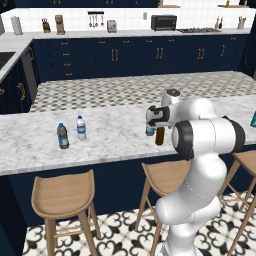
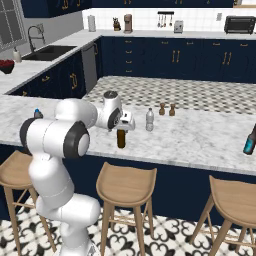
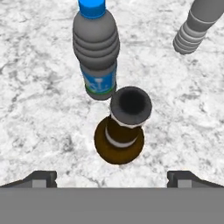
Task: Move the plastic bottles in the middle to the plastics group, and the glass bottles in the middle to the glass group.
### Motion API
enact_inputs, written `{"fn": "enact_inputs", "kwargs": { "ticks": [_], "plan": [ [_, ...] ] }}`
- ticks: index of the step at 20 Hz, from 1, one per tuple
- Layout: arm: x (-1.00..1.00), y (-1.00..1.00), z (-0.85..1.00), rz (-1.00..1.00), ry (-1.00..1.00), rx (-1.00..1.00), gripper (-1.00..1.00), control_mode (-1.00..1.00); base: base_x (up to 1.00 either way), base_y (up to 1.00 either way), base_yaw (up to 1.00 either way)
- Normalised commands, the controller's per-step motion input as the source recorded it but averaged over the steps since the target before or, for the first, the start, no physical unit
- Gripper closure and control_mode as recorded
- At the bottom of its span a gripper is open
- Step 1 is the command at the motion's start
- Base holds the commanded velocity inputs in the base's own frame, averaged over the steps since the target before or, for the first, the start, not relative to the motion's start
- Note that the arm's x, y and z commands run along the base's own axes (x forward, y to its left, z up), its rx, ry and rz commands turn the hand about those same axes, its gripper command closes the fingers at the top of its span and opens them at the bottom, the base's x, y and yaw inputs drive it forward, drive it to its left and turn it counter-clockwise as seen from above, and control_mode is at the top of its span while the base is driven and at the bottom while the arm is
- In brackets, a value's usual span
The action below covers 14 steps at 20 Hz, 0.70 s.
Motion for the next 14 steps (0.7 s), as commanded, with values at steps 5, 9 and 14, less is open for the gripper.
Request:
{"fn": "enact_inputs", "kwargs": {
  "ticks": [5,9,14],
  "plan": [
    [0.17,-0.02,-0.03,0.00,0.00,0.00,-1.00,-1.00,0.00,0.00,0.00],
    [0.15,-0.01,-0.04,0.00,0.00,0.00,-1.00,-1.00,0.00,0.00,0.00],
    [0.04,0.00,-0.14,0.00,0.00,0.00,-1.00,-1.00,0.00,0.00,0.00]
  ]
}}
